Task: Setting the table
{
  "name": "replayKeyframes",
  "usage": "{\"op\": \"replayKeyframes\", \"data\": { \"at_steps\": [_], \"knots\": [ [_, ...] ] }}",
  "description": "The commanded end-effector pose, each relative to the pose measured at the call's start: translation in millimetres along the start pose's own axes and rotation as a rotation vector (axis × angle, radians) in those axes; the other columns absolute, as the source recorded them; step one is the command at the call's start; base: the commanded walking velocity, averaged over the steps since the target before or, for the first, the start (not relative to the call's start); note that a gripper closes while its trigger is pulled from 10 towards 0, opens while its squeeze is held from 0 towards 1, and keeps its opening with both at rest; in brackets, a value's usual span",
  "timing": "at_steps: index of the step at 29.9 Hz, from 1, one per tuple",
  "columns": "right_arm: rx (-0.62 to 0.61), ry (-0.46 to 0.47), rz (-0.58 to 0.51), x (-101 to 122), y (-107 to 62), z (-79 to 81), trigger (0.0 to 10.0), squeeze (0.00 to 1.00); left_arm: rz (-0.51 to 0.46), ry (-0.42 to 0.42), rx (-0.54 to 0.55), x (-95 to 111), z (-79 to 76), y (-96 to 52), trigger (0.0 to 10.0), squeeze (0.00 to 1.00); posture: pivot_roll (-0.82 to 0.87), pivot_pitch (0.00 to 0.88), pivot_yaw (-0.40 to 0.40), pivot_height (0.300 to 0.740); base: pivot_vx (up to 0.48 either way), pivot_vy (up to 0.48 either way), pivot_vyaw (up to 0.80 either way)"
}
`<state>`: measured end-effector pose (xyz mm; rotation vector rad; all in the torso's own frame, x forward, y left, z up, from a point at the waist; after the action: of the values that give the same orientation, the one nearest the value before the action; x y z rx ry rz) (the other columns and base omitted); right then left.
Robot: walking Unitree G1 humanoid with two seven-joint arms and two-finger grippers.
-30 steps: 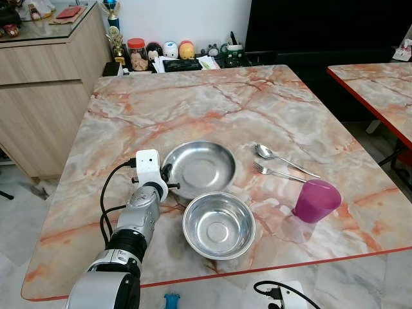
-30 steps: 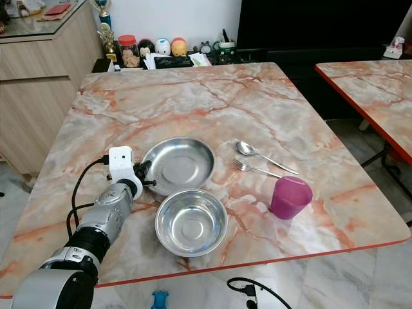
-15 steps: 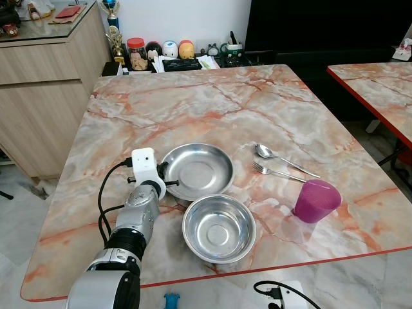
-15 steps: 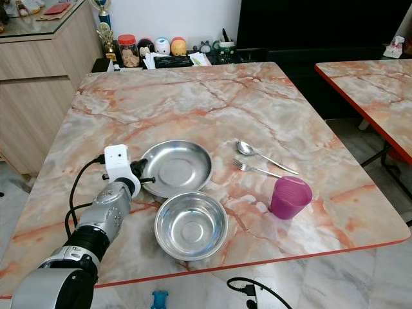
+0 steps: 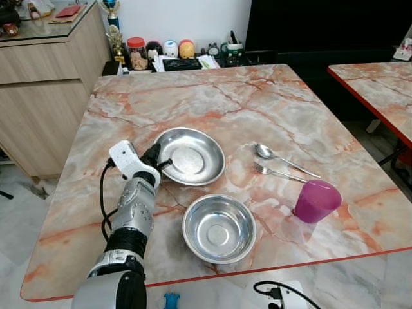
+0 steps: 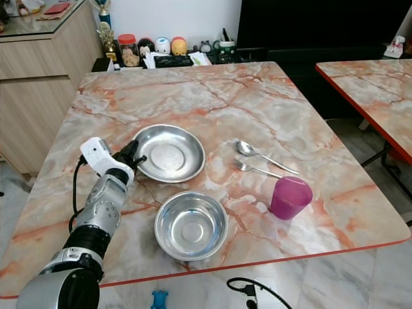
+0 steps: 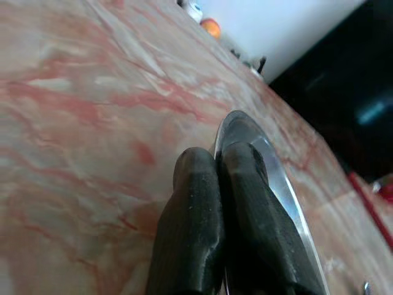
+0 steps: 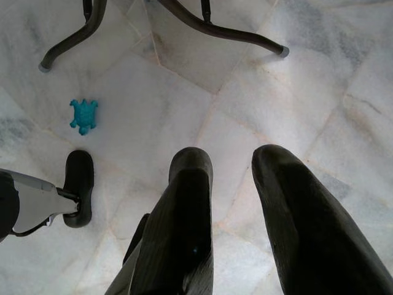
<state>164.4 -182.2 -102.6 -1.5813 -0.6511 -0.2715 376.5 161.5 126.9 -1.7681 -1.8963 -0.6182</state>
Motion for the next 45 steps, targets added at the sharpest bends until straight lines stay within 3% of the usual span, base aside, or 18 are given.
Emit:
{"op": "replayKeyframes", "data": {
  "at_steps": [1, 4, 8, 10, 18, 23, 25, 26, 27, 29, 31, 36, 38, 39, 45],
  "knots": [
    [0.002, -0.01, 0.007, -1, -0.2, -1.0, 10.0, 0.0, -0.025, -0.022, 0.001, 6, 3.5, -1.7, 10.0, 0.0, 0.11, 0.0, -0.034, 0.74, 0.0, 0.0, 0.0],
    [0.002, -0.011, 0.008, -1, -0.2, -1.0, 10.0, 0.0, -0.063, -0.087, -0.007, 14, 6.3, -4.9, 10.0, 0.0, 0.12, 0.0, -0.038, 0.74, 0.0, 0.0, 0.0],
    [0.002, -0.011, 0.008, -1, -0.2, -1.1, 10.0, 0.0, -0.068, -0.114, -0.006, 15, 8.0, -6.2, 10.0, 0.0, 0.12, 0.0, -0.039, 0.74, 0.0, 0.0, 0.0],
    [0.001, -0.009, 0.008, -1, -0.2, -1.1, 10.0, 0.0, -0.075, -0.178, 0.008, 17, 12.5, -10.4, 10.0, 0.0, 0.11, 0.0, -0.039, 0.74, 0.0, 0.0, 0.0],
    [-0.001, -0.005, 0.009, -2, -0.3, -1.2, 10.0, 0.0, -0.089, -0.255, 0.013, 20, 13.8, -15.9, 10.0, 0.0, 0.12, 0.0, -0.041, 0.74, 0.0, 0.0, 0.0],
    [0.001, -0.008, 0.01, -2, -0.3, -1.1, 10.0, 0.0, -0.057, -0.142, 0.006, 16, 14.8, -19.9, 10.0, 0.0, 0.12, 0.0, -0.04, 0.74, 0.0, 0.0, 0.0],
    [0.002, -0.009, 0.01, -2, -0.3, -0.9, 10.0, 0.0, -0.022, 0.021, 0.014, 13, 17.9, -21.6, 10.0, 0.0, 0.12, 0.0, -0.039, 0.74, 0.0, 0.0, 0.0],
    [0.002, -0.009, 0.01, -2, -0.3, -0.9, 10.0, 0.0, -0.022, 0.021, 0.014, 13, 17.9, -21.6, 10.0, 0.0, 0.12, 0.0, -0.039, 0.74, 0.0, 0.0, 0.0],
    [0.001, -0.009, 0.01, -2, -0.3, -0.9, 10.0, 0.0, -0.008, 0.096, 0.029, 14, 21.6, -23.0, 10.0, 0.0, 0.11, 0.0, -0.039, 0.74, 0.0, 0.0, 0.0],
    [0.001, -0.008, 0.01, -2, -0.3, -0.9, 10.0, 0.0, -0.008, 0.104, 0.033, 14, 22.3, -23.3, 10.0, 0.0, 0.11, 0.0, -0.039, 0.74, 0.0, 0.0, 0.0],
    [0.001, -0.01, 0.011, -2, -0.3, -1.2, 10.0, 0.0, 0.001, 0.201, 0.095, 20, 34.8, -26.5, 10.0, 0.0, 0.12, 0.0, -0.04, 0.74, 0.0, 0.0, 0.0],
    [0.004, -0.014, 0.011, -2, -0.3, -1.4, 10.0, 0.0, 0.002, 0.283, 0.167, 26, 47.4, -29.3, 10.0, 0.0, 0.12, 0.0, -0.041, 0.74, 0.0, 0.0, 0.0],
    [0.004, -0.014, 0.011, -2, -0.3, -1.5, 10.0, 0.0, 0.019, 0.325, 0.192, 25, 50.8, -29.5, 10.0, 0.05, 0.12, 0.0, -0.041, 0.74, 0.0, 0.0, 0.0],
    [0.001, -0.008, 0.01, -2, -0.4, -1.5, 10.0, 0.0, 0.02, 0.333, 0.196, 25, 51.0, -29.4, 10.0, 1.0, 0.12, 0.0, -0.04, 0.74, 0.0, 0.0, 0.0],
    [-0.003, -0.001, 0.012, -2, -0.4, -1.3, 10.0, 0.0, 0.026, 0.326, 0.187, 21, 45.7, -27.9, 10.0, 1.0, 0.12, 0.0, -0.037, 0.74, 0.0, 0.0, 0.0]
  ]
}}
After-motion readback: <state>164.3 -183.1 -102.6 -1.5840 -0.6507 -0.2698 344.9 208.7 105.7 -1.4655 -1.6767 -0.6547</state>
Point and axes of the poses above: a point about 5 cm out from each wrist's last joint towards the gripper, its own y axis pointing out of the wrist towards the gripper, its own x axis along the axis of the wrist's last joint, z = x × y, the point moved 1 cm from there along y, pointing out of the wrist towards the gripper, and after that the axes turned 11 degrees about -y, right-handed, at the moved point
